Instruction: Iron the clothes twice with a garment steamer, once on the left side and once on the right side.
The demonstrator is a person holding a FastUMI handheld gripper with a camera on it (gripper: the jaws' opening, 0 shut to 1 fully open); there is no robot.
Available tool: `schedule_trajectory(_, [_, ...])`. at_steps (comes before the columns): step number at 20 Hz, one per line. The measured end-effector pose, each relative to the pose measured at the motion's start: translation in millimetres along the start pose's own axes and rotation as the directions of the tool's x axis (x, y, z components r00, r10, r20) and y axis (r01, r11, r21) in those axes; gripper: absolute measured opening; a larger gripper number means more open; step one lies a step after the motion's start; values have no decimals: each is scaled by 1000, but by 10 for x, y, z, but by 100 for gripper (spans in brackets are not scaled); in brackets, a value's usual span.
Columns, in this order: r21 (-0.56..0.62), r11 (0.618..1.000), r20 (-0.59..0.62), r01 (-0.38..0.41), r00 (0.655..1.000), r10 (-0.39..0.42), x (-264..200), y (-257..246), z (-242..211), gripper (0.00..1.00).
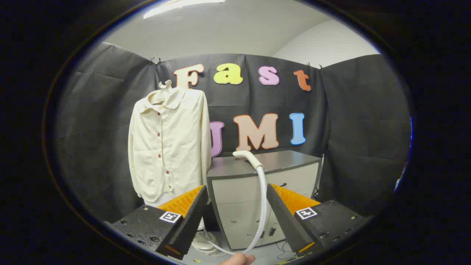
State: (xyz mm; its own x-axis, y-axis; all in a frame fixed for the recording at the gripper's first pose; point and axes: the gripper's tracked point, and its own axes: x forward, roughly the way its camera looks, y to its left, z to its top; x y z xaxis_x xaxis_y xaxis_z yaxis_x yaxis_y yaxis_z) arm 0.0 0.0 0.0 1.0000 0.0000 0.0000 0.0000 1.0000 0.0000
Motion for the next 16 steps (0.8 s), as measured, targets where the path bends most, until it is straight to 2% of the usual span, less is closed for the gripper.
schedule_trajectory(16, [-26,1000,-46,-3,999,2,276,101,-57,98])
